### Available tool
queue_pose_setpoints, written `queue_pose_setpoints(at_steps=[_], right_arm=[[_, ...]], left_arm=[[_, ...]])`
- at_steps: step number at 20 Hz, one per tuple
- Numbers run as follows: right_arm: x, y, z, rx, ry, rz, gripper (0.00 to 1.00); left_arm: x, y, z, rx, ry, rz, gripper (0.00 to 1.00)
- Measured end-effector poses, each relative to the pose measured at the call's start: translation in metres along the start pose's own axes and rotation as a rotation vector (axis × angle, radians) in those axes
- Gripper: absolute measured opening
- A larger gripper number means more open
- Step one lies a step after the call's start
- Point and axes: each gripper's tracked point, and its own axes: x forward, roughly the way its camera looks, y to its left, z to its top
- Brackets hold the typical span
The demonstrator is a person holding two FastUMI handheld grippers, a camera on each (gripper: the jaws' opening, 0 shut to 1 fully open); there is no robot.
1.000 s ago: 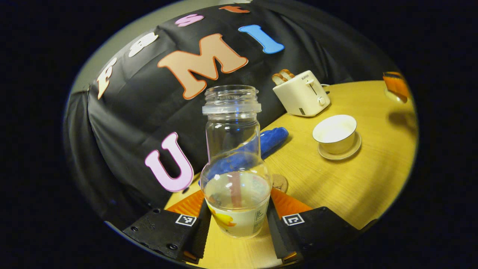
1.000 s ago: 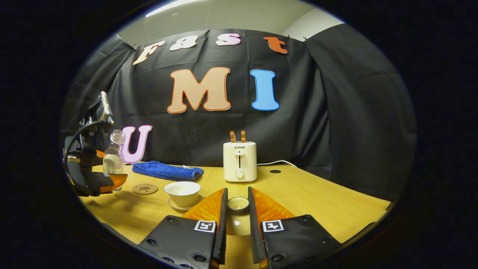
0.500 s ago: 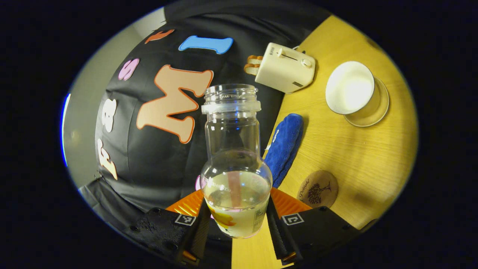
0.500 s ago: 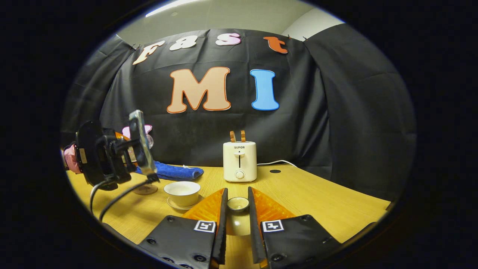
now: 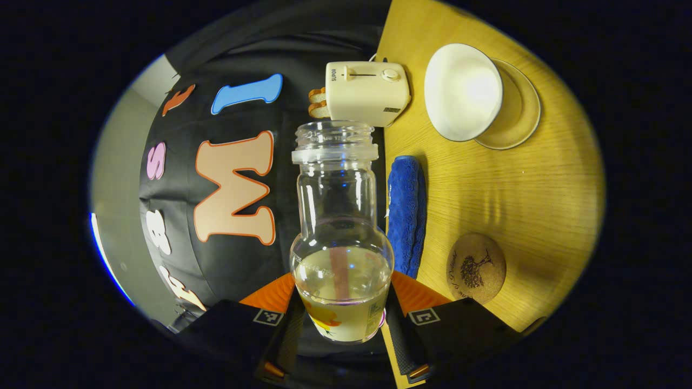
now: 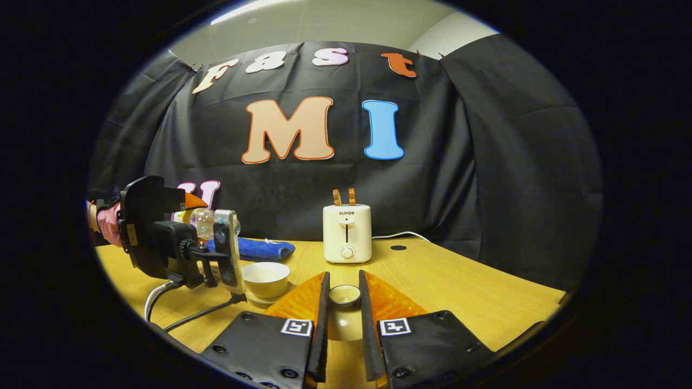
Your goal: Open the teacup lid with one hand, grasp the water bottle and pour water into the teacup with the other hand; after pouring, place the water bottle on the coaster and then close the teacup lid.
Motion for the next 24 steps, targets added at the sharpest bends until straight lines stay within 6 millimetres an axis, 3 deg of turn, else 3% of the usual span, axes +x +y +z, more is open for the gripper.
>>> queue_pose_setpoints(at_steps=[14,24], right_arm=[[0.0,0.001,0.0,0.0,0.001,0.004,0.31],[0.0,0.001,0.0,-0.001,0.001,0.004,0.31]], left_arm=[[0.001,0.006,0.013,0.207,-0.036,-0.007,0.68],[-0.002,0.025,0.028,0.349,-0.069,0.044,0.68]])
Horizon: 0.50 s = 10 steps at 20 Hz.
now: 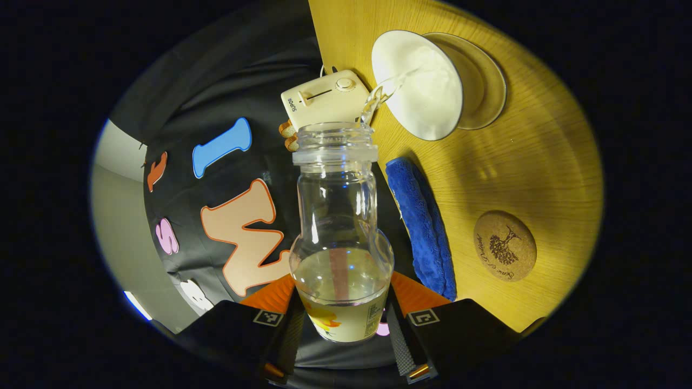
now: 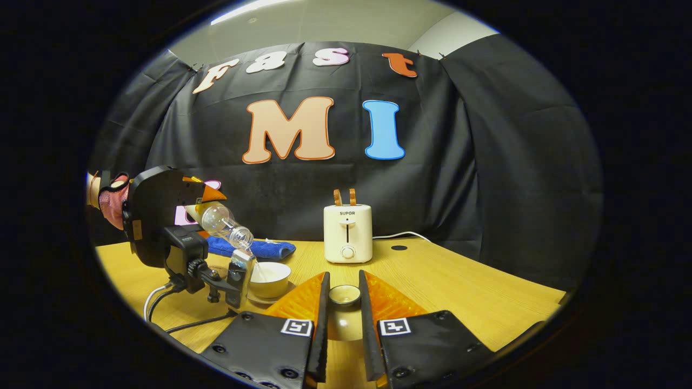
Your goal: Open the teacup lid with one hand, grasp the water bottle and pour water into the teacup with the other hand; after pouring, place the water bottle on the coaster and then close the teacup lid.
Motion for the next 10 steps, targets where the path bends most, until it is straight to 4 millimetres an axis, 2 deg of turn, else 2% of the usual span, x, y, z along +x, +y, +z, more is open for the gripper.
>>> queue_pose_setpoints(at_steps=[6,10], right_arm=[[0.0,0.0,0.0,0.0,0.0,-0.001,0.31],[0.0,0.0,0.0,0.0,0.0,-0.002,0.31]], left_arm=[[0.001,0.022,-0.001,0.046,0.003,0.016,0.68],[0.003,0.014,-0.003,0.009,0.004,-0.009,0.67]])
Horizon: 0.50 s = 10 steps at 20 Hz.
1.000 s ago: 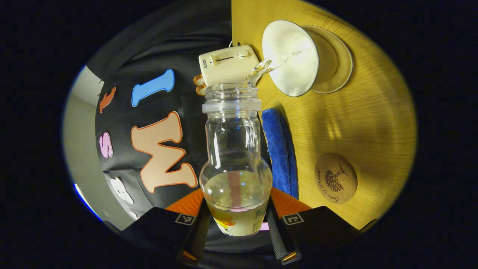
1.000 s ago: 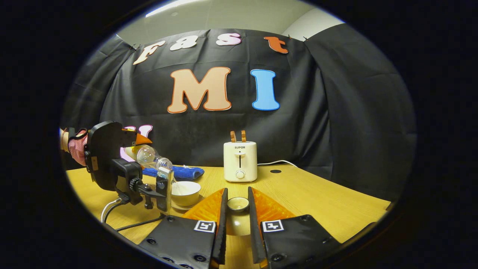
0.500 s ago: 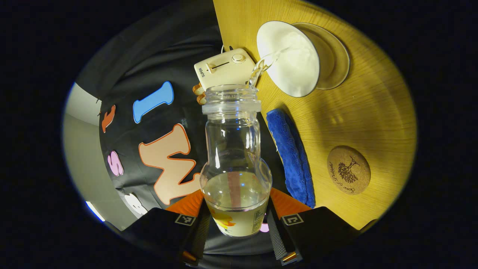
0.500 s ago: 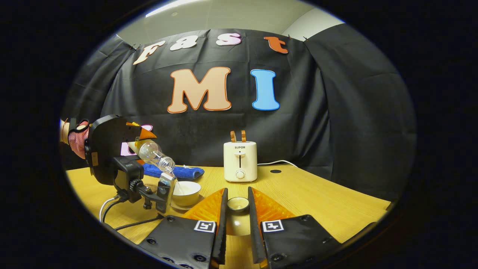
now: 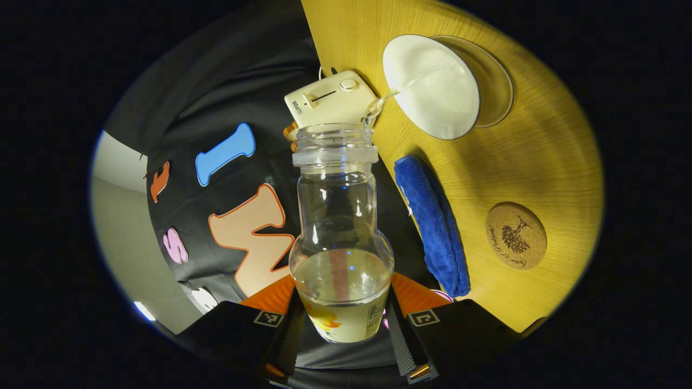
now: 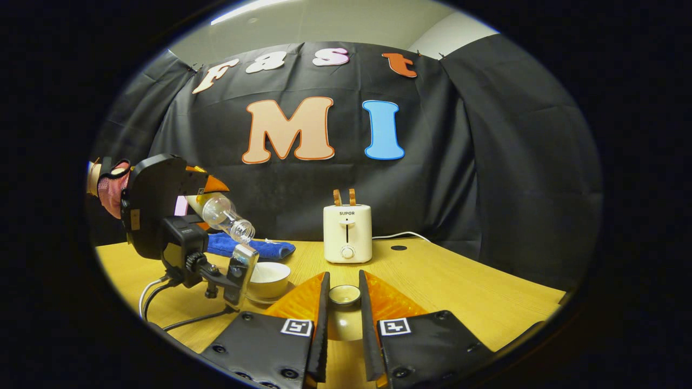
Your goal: Open the teacup lid with one hand, grasp the water bottle and pour water into the teacup with the other hand; after pouring, place the water bottle on the coaster and then close the teacup lid.
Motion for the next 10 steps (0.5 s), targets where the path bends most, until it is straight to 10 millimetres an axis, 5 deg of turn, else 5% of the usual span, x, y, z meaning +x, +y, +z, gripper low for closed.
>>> queue_pose_setpoints(at_steps=[4,10], right_arm=[[0.0,0.0,0.0,0.0,0.001,0.0,0.31],[0.0,0.0,0.0,0.0,0.001,0.0,0.31]], left_arm=[[0.003,-0.02,-0.001,-0.171,-0.013,-0.046,0.67],[0.0,-0.05,0.009,-0.772,-0.053,-0.143,0.67]])
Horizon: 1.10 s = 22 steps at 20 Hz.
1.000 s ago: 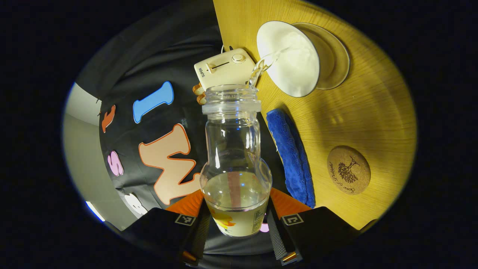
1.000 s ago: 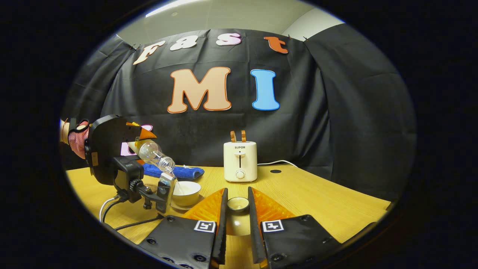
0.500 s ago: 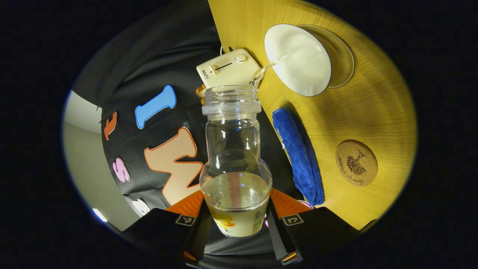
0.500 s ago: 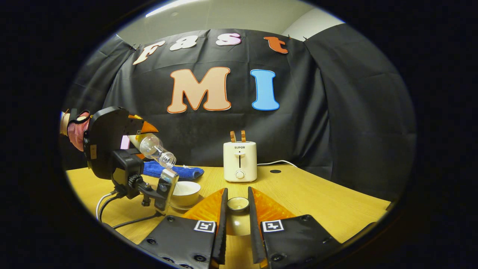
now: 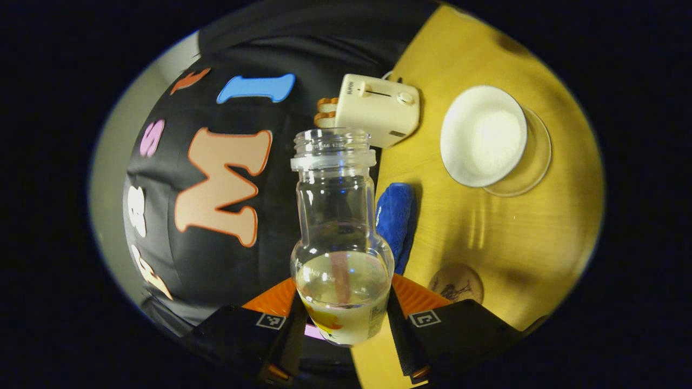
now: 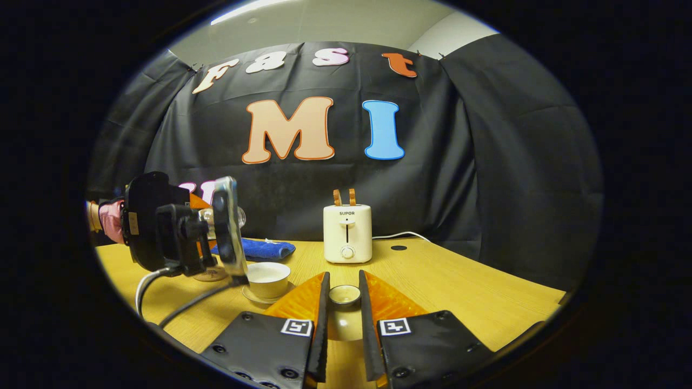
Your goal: Open the teacup lid with one hand, grasp the water bottle and pour water into the teacup with the other hand; after pouring, place the water bottle on the coaster and then close the teacup lid.
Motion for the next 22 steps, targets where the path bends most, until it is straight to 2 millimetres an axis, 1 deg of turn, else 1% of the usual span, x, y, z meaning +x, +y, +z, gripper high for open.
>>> queue_pose_setpoints(at_steps=[1,2,4,6,9,12,14,17,19,22], right_arm=[[0.0,0.0,0.0,0.0,-0.001,0.0,0.31],[0.0,0.0,0.001,0.0,0.0,0.0,0.31],[0.0,0.0,0.001,0.0,-0.002,0.001,0.31],[0.001,0.002,0.0,0.0,0.001,0.006,0.31],[0.0,0.001,0.0,0.0,0.0,0.007,0.31],[0.0,0.001,0.0,0.0,0.001,0.007,0.31],[0.0,0.001,0.0,0.0,0.001,0.007,0.31],[0.0,0.001,0.0,0.0,0.0,0.007,0.31],[0.0,0.001,0.0,0.0,0.0,0.007,0.31],[0.0,0.002,0.0,0.0,-0.001,0.009,0.31]], left_arm=[[-0.002,0.001,-0.003,-0.11,-0.005,-0.006,0.65],[-0.005,-0.001,-0.008,-0.219,-0.01,-0.017,0.67],[-0.005,-0.006,-0.011,-0.405,-0.021,-0.04,0.67],[-0.005,-0.01,-0.012,-0.542,-0.012,-0.083,0.67],[0.0,-0.007,-0.008,-0.742,-0.039,-0.104,0.67],[0.002,-0.008,-0.018,-0.931,-0.045,-0.104,0.67],[0.003,-0.012,-0.024,-1.026,-0.042,-0.107,0.68],[0.005,-0.026,-0.032,-1.125,-0.019,-0.145,0.69],[0.008,-0.027,-0.035,-1.143,-0.019,-0.144,0.69],[0.011,-0.026,-0.032,-1.142,-0.035,-0.145,0.7]])
